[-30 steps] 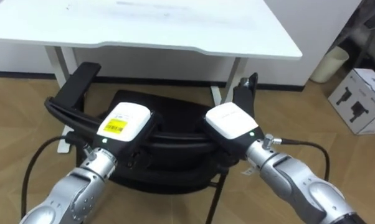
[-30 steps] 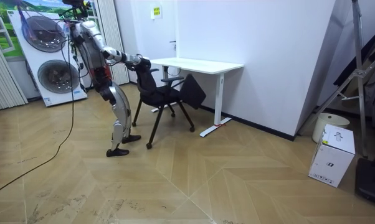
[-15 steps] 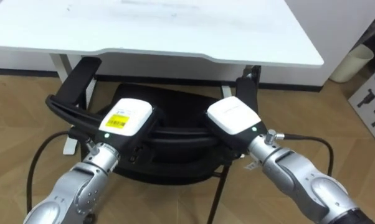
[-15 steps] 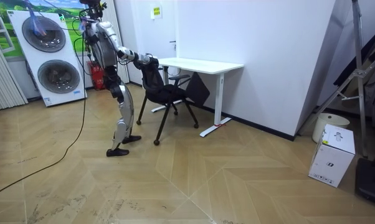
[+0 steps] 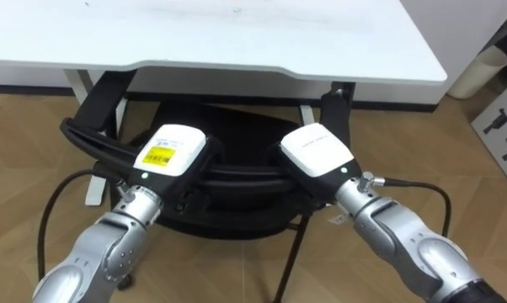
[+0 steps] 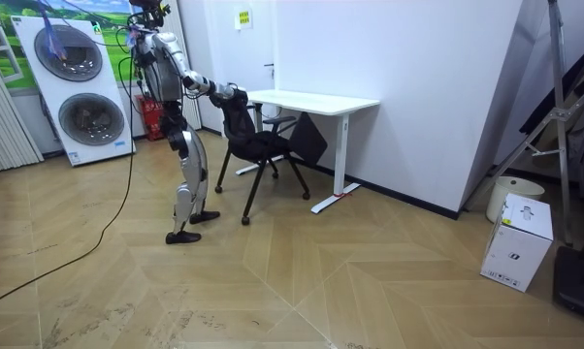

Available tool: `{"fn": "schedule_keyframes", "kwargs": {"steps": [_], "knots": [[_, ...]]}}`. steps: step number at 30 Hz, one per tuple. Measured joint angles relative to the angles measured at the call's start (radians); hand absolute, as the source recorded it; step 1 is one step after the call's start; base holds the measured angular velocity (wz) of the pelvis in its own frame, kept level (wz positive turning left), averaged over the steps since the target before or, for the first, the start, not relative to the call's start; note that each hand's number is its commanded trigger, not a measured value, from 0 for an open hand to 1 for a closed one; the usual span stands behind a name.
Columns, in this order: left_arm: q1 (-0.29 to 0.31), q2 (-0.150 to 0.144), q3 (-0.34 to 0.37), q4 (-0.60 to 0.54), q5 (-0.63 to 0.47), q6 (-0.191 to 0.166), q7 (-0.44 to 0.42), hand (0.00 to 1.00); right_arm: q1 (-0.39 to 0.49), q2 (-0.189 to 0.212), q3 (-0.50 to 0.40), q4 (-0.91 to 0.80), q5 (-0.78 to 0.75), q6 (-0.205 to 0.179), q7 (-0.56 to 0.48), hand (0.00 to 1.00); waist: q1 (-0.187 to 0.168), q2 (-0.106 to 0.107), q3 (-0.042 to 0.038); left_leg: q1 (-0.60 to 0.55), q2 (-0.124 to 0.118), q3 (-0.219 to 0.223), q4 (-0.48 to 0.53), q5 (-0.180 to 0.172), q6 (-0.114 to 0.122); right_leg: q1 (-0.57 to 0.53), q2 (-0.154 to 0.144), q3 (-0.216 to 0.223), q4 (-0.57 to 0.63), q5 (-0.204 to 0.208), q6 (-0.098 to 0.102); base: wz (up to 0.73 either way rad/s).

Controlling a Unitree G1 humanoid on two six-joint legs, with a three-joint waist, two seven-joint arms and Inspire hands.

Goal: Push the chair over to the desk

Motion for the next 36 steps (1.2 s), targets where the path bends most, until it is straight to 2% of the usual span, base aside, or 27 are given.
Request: {"fn": "schedule_keyframes", "kwargs": {"steps": [11, 13, 14, 15, 16, 20, 22, 24, 29, 31, 33, 34, 35, 36], "knots": [[0.001, 0.003, -0.002, 0.002, -0.001, 0.001, 0.007, 1.00, 0.000, 0.000, 0.008, 0.002, 0.001, 0.007, -0.013, 1.00, -0.005, -0.002, -0.0022, 0.000, -0.002, -0.002, -0.005, 0.004, 0.001, 0.009, 0.004, -0.005, -0.019, 0.006, -0.007, 0.00], [0.001, 0.003, -0.005, 0.005, -0.001, 0.002, 0.009, 1.00, 0.000, 0.001, 0.011, 0.011, 0.001, 0.005, -0.020, 1.00, -0.006, -0.001, -0.0030, 0.004, -0.001, -0.005, -0.005, 0.004, 0.001, 0.023, 0.010, -0.005, -0.040, 0.018, -0.008, 0.00], [0.000, 0.004, -0.008, 0.005, -0.001, 0.005, 0.011, 0.71, -0.001, 0.003, 0.011, 0.016, 0.001, 0.005, -0.026, 0.00, -0.005, 0.000, -0.0036, 0.004, -0.001, -0.007, -0.005, 0.005, 0.001, 0.029, 0.016, -0.006, -0.056, 0.027, -0.008, 0.00], [-0.003, 0.005, -0.011, 0.005, -0.001, 0.009, 0.011, 0.21, -0.002, 0.004, 0.011, 0.021, 0.001, 0.005, -0.030, 0.00, -0.005, 0.000, -0.0036, 0.004, -0.001, -0.007, -0.005, 0.005, 0.001, 0.034, 0.018, -0.006, -0.068, 0.032, -0.009, 0.00], [-0.003, 0.005, -0.013, 0.005, -0.001, 0.011, 0.010, 0.00, -0.003, 0.005, 0.011, 0.023, 0.001, 0.005, -0.031, 0.00, -0.005, 0.000, -0.0036, 0.004, -0.001, -0.007, -0.005, 0.005, 0.001, 0.034, 0.019, -0.006, -0.068, 0.032, -0.009, 0.00], [-0.016, -0.003, -0.013, 0.003, -0.001, 0.030, -0.015, 0.00, -0.024, 0.013, 0.011, 0.046, -0.002, 0.003, -0.025, 0.00, -0.007, -0.003, -0.0030, 0.005, -0.001, -0.008, -0.003, 0.006, 0.002, 0.037, 0.019, -0.006, -0.067, 0.034, -0.009, 0.00], [-0.025, -0.025, -0.005, 0.002, -0.001, 0.047, -0.034, 0.00, -0.039, 0.019, 0.011, 0.060, -0.002, 0.004, -0.010, 0.00, -0.006, -0.006, -0.0034, 0.007, 0.000, -0.008, -0.002, 0.008, 0.003, 0.039, 0.019, -0.005, -0.067, 0.036, -0.009, 0.00], [-0.044, -0.062, 0.000, 0.004, -0.007, 0.082, -0.046, 0.00, -0.072, 0.024, 0.012, 0.084, -0.008, 0.004, 0.012, 0.00, -0.008, -0.012, -0.0004, 0.007, 0.001, -0.009, -0.002, 0.012, 0.006, 0.039, 0.020, -0.005, -0.066, 0.039, -0.010, 0.00], [-0.110, -0.110, 0.004, 0.026, -0.008, 0.153, -0.077, 0.00, -0.159, 0.044, 0.015, 0.155, -0.040, 0.004, 0.064, 0.00, -0.010, -0.029, 0.0075, 0.003, 0.012, -0.010, -0.004, 0.021, 0.011, 0.037, 0.027, -0.004, -0.076, 0.056, -0.009, -0.01], [-0.134, -0.111, 0.003, 0.022, -0.006, 0.176, -0.093, 0.00, -0.196, 0.045, 0.015, 0.162, -0.061, 0.003, 0.104, 0.00, -0.026, -0.036, 0.0110, -0.005, 0.013, -0.014, -0.003, 0.024, 0.015, 0.037, 0.033, -0.005, -0.088, 0.066, -0.007, 0.05], [-0.169, -0.109, 0.007, 0.022, -0.009, 0.214, -0.125, 0.00, -0.267, 0.039, 0.014, 0.184, -0.057, 0.002, 0.159, 0.00, -0.057, -0.038, 0.0100, -0.005, 0.014, -0.010, -0.010, 0.036, 0.021, 0.038, 0.035, -0.002, -0.103, 0.082, -0.004, -0.03], [-0.178, -0.104, 0.014, 0.022, -0.008, 0.220, -0.135, 0.00, -0.289, 0.027, 0.012, 0.176, -0.055, 0.002, 0.171, 0.00, -0.071, -0.040, 0.0089, -0.001, 0.014, -0.007, -0.020, 0.043, 0.023, 0.038, 0.034, -0.001, -0.106, 0.088, -0.003, -0.07], [-0.210, -0.091, 0.023, 0.021, -0.007, 0.231, -0.150, 0.00, -0.335, -0.014, 0.011, 0.148, -0.044, 0.000, 0.208, 0.00, -0.101, -0.042, 0.0082, 0.006, 0.009, -0.007, -0.043, 0.059, 0.027, 0.045, 0.036, -0.004, -0.121, 0.107, 0.000, -0.07], [-0.258, -0.078, 0.020, 0.021, -0.001, 0.241, -0.189, 0.00, -0.389, -0.047, -0.004, 0.146, -0.055, 0.013, 0.201, 0.00, -0.125, -0.043, 0.0082, 0.013, 0.003, -0.004, -0.062, 0.074, 0.030, 0.051, 0.040, -0.002, -0.143, 0.122, 0.001, -0.05]]}}
